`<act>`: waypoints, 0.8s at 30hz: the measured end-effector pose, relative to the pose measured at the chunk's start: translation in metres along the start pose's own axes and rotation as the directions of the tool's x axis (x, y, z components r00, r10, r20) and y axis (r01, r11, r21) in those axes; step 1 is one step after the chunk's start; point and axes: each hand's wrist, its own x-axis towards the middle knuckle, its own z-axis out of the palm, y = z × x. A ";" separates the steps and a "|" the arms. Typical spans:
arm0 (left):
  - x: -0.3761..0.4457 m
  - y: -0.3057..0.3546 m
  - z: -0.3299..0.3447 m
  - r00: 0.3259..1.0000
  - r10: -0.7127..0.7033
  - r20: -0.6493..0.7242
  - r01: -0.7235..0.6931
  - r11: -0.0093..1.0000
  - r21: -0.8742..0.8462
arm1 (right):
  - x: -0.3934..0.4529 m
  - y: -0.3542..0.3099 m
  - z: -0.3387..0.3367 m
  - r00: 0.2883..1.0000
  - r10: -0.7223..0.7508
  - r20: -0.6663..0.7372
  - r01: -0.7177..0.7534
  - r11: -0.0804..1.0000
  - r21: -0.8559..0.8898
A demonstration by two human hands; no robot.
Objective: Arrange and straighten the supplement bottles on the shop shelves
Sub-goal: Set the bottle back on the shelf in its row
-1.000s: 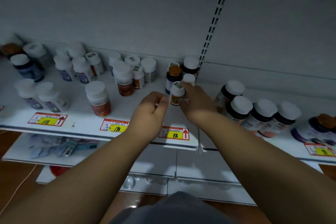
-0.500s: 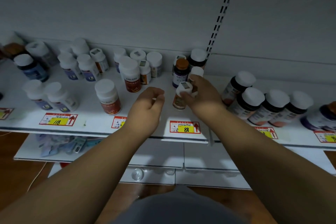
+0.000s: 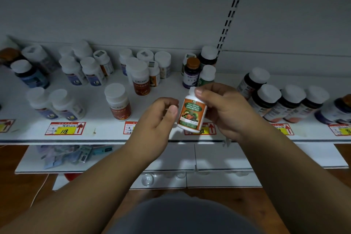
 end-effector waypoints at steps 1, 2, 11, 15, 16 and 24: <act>0.001 -0.001 0.000 1.000 -0.004 0.001 0.004 1.000 0.007 | 0.001 0.001 -0.001 1.000 -0.003 0.003 0.003 1.000 -0.012; 0.001 -0.002 0.000 1.000 -0.007 0.003 0.007 1.000 0.013 | 0.002 0.001 -0.003 1.000 -0.006 0.003 0.006 1.000 -0.024; 0.022 -0.023 -0.002 0.999 -0.046 -0.015 0.048 0.979 0.200 | 0.039 0.014 -0.024 0.990 -0.126 -0.069 0.040 0.703 -0.710; 0.027 -0.031 -0.001 0.998 -0.056 -0.031 0.061 0.970 0.235 | 0.039 0.031 -0.026 0.986 -0.157 0.053 0.132 0.555 -0.821; 0.026 -0.033 0.001 0.998 -0.058 -0.026 0.063 0.967 0.246 | 0.039 0.035 -0.026 0.985 -0.162 0.060 0.141 0.553 -0.821; 0.023 -0.037 0.007 0.997 -0.067 -0.024 0.071 0.968 0.240 | 0.047 0.050 -0.025 0.981 -0.186 0.051 0.157 0.621 -0.768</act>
